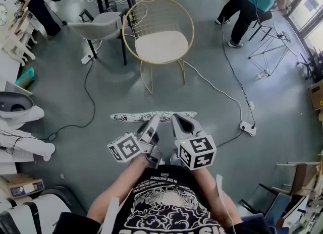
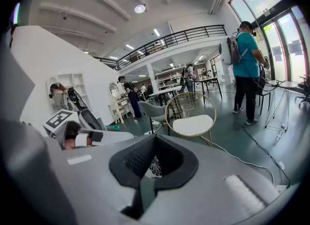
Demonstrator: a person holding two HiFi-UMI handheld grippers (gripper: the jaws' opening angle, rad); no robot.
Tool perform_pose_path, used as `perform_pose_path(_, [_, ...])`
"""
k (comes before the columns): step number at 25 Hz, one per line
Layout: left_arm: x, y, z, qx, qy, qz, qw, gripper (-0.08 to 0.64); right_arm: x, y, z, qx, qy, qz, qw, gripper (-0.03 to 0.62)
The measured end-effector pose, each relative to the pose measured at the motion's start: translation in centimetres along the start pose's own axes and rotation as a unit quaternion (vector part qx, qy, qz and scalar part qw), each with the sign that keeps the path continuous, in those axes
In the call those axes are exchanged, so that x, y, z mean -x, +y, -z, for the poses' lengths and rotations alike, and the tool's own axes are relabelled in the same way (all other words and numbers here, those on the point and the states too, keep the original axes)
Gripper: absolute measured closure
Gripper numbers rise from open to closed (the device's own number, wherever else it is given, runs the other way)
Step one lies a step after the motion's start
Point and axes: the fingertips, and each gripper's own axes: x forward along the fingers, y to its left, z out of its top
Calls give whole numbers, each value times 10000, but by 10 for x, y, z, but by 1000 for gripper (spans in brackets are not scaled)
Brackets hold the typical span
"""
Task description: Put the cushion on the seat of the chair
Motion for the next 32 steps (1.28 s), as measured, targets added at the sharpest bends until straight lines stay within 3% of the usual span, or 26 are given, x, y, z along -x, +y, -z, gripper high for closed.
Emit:
perform_pose_path(13, [-7,0,2,81,-1,-24,10000,545,3,-10,-2,-73,-18,46,10000,592])
perform_pose_path(32, [-112,19,-29,107,-293,-640,9975,545,-71,-102,-52,-187,174,-601,9979,592])
